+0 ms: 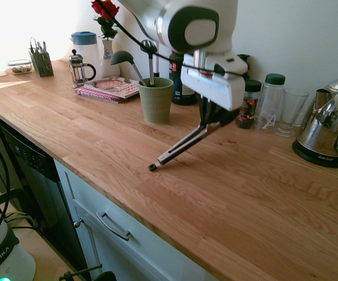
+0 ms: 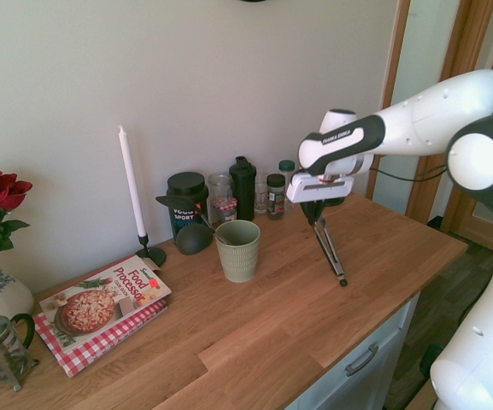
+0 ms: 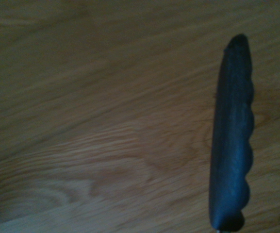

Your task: Put the tongs back in the holder

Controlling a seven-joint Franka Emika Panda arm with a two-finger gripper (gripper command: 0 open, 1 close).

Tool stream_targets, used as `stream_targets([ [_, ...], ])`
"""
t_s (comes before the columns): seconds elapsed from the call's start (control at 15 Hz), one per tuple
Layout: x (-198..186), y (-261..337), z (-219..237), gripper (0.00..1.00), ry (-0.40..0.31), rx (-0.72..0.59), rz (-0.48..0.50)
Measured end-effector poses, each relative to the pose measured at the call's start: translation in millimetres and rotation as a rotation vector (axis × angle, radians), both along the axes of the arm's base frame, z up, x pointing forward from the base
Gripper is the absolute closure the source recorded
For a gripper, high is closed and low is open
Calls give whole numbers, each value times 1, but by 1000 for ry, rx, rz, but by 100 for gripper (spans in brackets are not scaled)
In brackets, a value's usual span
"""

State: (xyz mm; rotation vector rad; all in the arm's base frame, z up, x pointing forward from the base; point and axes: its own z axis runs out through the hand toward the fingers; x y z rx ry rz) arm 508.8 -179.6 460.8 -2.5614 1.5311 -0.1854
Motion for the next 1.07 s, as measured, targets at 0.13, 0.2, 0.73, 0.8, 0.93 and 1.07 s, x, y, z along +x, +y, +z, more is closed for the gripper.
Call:
stream_targets([
  [0.13,-10,22,66,100,-40,11,57],
  [0.2,-14,34,96,100,-66,10,84],
  [0.73,-27,160,254,100,-263,4,358],
  [0.8,-27,173,259,100,-276,-1,375],
  [0.93,-17,194,255,100,-293,-24,391],
  [1.07,-1,212,238,100,-298,-55,391],
])
